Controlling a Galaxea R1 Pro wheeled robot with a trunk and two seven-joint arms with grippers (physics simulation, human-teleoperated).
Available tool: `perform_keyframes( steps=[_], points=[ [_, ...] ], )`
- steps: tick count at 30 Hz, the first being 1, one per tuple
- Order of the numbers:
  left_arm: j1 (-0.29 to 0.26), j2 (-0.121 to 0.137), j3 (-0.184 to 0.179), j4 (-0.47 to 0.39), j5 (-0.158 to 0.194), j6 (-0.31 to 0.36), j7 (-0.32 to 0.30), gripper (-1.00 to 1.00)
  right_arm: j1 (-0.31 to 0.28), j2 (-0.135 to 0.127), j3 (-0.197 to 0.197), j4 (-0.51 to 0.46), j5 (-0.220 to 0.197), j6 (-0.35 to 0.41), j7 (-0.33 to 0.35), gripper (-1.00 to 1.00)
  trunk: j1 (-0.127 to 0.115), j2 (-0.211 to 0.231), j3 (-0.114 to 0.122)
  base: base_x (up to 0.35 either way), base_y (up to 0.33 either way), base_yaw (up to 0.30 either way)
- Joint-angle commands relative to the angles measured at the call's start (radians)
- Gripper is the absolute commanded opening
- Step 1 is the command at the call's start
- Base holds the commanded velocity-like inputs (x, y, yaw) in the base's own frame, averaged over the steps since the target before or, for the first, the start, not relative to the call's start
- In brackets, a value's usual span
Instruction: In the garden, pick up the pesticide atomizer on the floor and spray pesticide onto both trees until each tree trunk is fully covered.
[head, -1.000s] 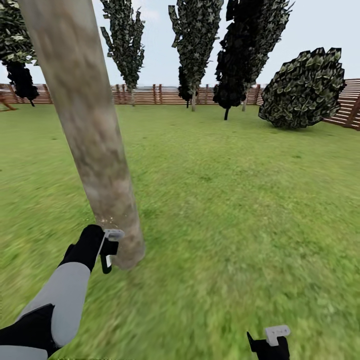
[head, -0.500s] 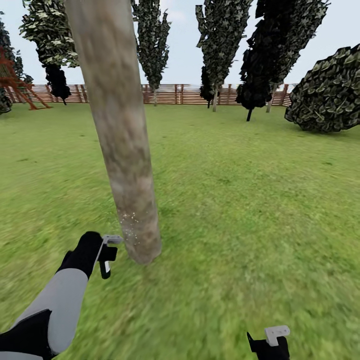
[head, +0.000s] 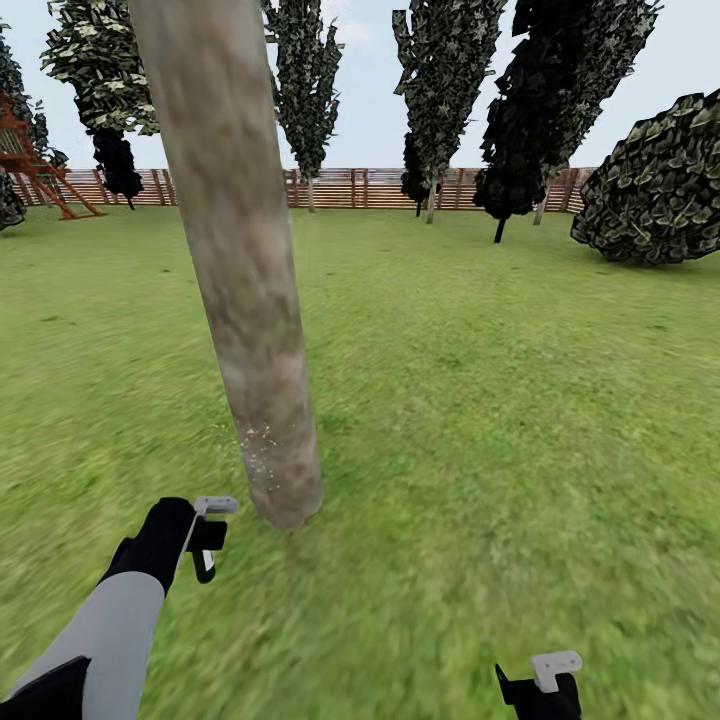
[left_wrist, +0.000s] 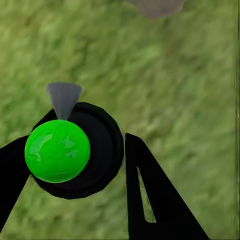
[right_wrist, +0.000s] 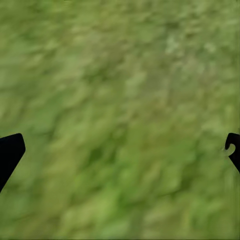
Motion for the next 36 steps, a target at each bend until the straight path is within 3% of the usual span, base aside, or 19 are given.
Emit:
perform_keyframes(
  steps=[1, 16, 27, 30, 36],
  points=[
    [0.002, 0.000, 0.011, -0.001, 0.000, -0.006, 0.000, -1.00, 0.000, 0.000, 0.000, 0.000, 0.000, 0.000, 0.000, 1.00, 0.000, 0.000, 0.000, 0.125, -0.170, 0.000],
    [0.007, -0.004, 0.020, -0.001, -0.002, -0.012, 0.001, -1.00, 0.000, 0.006, 0.000, 0.000, 0.000, 0.000, 0.000, 1.00, 0.000, 0.000, 0.000, 0.053, -0.261, 0.005],
    [0.007, -0.005, 0.025, 0.036, -0.001, -0.013, 0.001, -1.00, 0.000, 0.008, -0.001, 0.000, -0.003, 0.000, 0.000, 1.00, 0.000, 0.000, 0.000, 0.047, -0.279, 0.261],
    [0.007, -0.006, 0.051, 0.039, 0.001, -0.014, 0.001, -1.00, 0.000, 0.009, -0.001, 0.001, -0.002, 0.000, 0.000, 1.00, 0.000, 0.000, 0.000, 0.091, -0.279, 0.267],
    [0.007, -0.012, 0.051, 0.045, -0.006, -0.017, 0.000, -1.00, 0.007, 0.005, -0.001, 0.003, -0.001, -0.001, 0.000, 1.00, 0.000, 0.000, 0.000, 0.057, -0.279, 0.049]
  ],
)
